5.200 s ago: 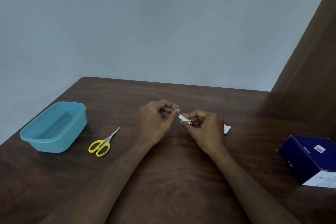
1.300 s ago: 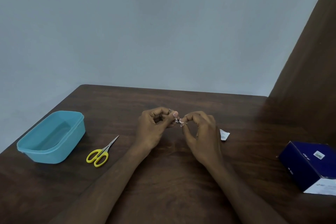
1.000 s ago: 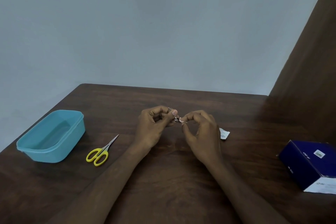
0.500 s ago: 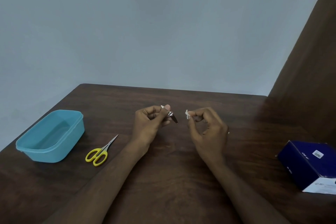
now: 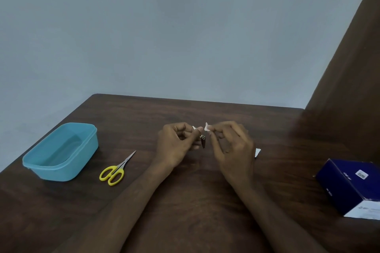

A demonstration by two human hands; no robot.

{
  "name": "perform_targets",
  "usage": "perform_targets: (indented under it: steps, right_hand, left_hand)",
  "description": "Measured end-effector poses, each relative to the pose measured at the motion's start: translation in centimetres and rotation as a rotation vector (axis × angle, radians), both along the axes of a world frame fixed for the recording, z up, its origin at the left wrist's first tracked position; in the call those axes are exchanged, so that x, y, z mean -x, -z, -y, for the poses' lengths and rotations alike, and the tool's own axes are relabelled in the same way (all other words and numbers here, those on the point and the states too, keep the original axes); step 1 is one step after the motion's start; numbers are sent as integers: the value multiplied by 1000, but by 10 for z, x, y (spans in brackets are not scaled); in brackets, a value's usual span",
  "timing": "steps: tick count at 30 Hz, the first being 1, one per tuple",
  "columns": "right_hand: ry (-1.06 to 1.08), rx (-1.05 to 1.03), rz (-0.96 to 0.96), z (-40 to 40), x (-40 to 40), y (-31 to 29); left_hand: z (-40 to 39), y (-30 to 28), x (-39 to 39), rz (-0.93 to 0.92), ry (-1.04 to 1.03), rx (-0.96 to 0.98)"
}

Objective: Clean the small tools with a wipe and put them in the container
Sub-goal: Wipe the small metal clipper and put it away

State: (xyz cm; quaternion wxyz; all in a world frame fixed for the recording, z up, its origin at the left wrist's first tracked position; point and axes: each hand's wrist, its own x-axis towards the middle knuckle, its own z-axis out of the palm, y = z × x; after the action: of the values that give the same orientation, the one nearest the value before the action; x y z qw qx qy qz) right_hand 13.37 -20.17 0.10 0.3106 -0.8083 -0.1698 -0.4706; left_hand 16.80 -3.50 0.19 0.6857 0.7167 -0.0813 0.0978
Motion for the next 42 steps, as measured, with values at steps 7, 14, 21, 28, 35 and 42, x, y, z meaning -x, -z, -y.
perform_targets:
  steps: [7, 14, 21, 28, 35, 42]
  right_hand:
    - [15, 165, -104, 2, -7, 6]
    - [23, 267, -107, 5, -8, 7]
    - [11, 307, -58, 6, -7, 6]
    - [35, 300, 63, 4, -3, 1]
    - [19, 448, -62, 2, -9, 4]
    - [32, 190, 41, 3, 1, -2]
  left_hand:
    - [1, -2, 4, 60, -32, -94]
    - [0, -3, 4, 75, -52, -115]
    - [1, -3, 4, 70, -69, -113]
    - [0, -3, 4, 61, -106, -139]
    - [-1, -6, 2, -1, -123, -59]
    - [-1, -5, 3, 34, -78, -34]
